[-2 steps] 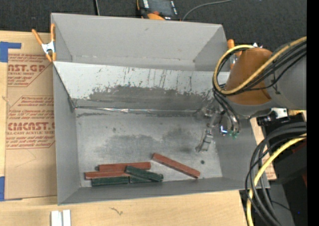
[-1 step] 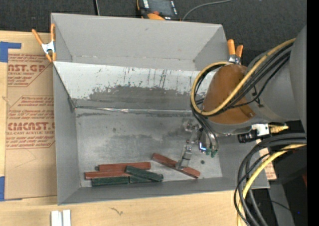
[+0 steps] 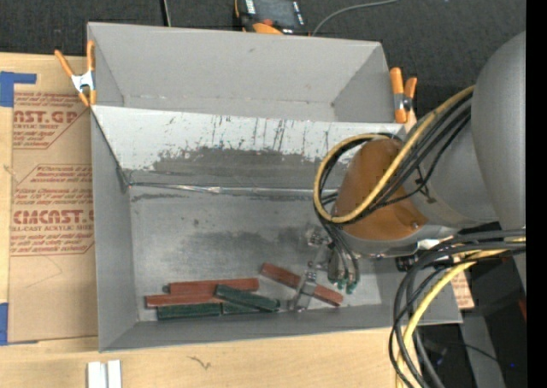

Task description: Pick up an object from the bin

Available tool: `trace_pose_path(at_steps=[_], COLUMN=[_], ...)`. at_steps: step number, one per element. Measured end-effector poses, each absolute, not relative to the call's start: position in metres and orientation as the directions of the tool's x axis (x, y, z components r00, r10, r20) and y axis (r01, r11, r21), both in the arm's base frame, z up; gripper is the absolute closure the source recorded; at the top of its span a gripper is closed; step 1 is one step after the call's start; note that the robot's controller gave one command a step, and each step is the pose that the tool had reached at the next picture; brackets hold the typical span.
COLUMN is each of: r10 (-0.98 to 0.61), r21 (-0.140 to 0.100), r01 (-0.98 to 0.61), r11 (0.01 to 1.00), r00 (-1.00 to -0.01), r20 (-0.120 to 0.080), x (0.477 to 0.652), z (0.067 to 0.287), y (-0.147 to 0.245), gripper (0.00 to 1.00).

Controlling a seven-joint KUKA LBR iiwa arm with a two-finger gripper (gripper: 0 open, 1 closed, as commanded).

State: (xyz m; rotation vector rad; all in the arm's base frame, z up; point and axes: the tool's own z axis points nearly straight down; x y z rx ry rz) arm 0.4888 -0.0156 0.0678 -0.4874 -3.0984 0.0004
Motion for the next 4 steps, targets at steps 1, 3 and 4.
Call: trace_pose_path(at_steps=[1,3,4], r10=[0.307,0.305,0.305], r21=[-0.001,0.003,0.001], r01=[0.307,0.305,0.305], r11=[0.952,0.952,0.952], r00=[-0.952,-0.952,-0.952], r20=[0.000,-0.007,0.000], x=[0.489,0.491,0.491], z=[0.067,0.162,0.164], y=[-0.016,-0.015,-0.015], gripper=[0.00,1.00,1.00])
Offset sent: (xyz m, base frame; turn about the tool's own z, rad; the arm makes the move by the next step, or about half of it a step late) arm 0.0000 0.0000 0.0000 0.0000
